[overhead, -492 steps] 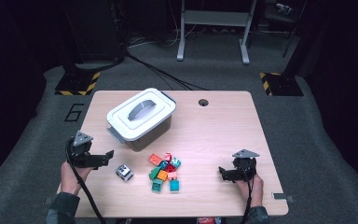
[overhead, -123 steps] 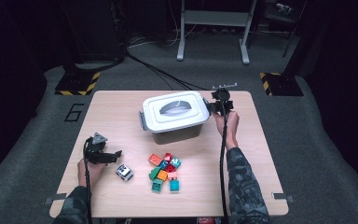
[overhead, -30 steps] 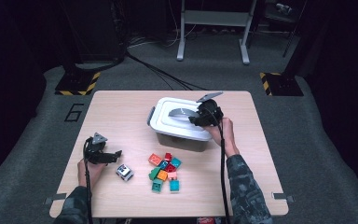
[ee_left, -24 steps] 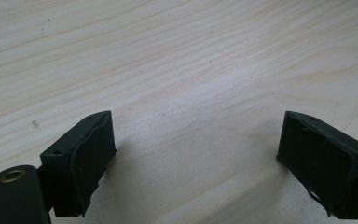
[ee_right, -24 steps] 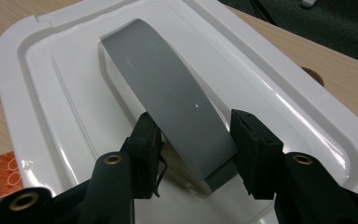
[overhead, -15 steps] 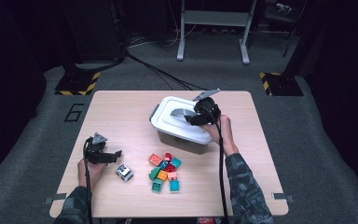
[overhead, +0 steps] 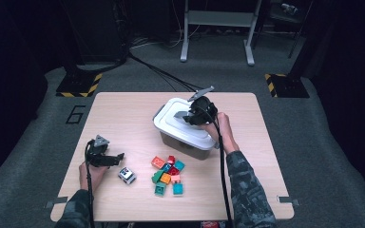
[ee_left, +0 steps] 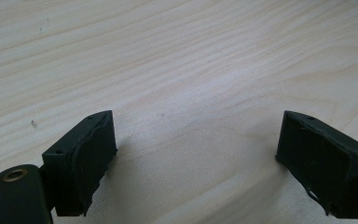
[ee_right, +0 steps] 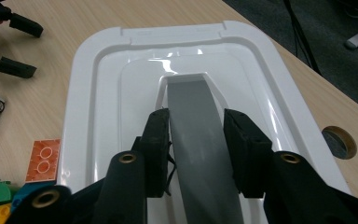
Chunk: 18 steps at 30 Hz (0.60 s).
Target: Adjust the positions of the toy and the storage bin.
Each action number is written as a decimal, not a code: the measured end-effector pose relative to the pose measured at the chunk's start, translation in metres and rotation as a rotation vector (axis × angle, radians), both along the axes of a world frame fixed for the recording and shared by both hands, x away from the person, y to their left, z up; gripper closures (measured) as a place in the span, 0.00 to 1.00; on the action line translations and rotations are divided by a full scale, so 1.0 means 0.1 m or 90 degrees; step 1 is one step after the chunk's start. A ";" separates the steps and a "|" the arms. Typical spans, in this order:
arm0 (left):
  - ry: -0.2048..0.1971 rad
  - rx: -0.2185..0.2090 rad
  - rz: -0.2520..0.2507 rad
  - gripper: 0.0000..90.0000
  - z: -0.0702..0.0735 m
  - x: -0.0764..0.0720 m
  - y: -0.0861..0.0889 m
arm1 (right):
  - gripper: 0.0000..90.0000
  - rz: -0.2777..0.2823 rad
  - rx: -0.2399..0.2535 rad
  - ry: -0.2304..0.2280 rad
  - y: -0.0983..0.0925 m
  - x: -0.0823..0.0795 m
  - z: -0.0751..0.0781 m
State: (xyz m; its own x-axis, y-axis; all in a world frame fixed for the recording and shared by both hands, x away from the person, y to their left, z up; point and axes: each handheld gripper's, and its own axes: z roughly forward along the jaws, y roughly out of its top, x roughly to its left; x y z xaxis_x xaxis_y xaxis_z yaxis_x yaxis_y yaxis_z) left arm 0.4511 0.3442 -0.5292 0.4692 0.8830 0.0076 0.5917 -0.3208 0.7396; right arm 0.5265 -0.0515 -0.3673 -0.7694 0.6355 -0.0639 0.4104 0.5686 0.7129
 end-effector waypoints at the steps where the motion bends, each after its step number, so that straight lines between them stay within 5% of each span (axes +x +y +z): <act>1: 0.000 0.000 0.000 0.13 0.00 0.00 0.00 | 0.71 0.003 -0.007 -0.004 -0.01 -0.01 0.00; 18: 0.000 -0.001 0.002 0.13 0.00 0.00 0.00 | 0.74 -0.044 -0.003 0.012 -0.05 -0.21 0.01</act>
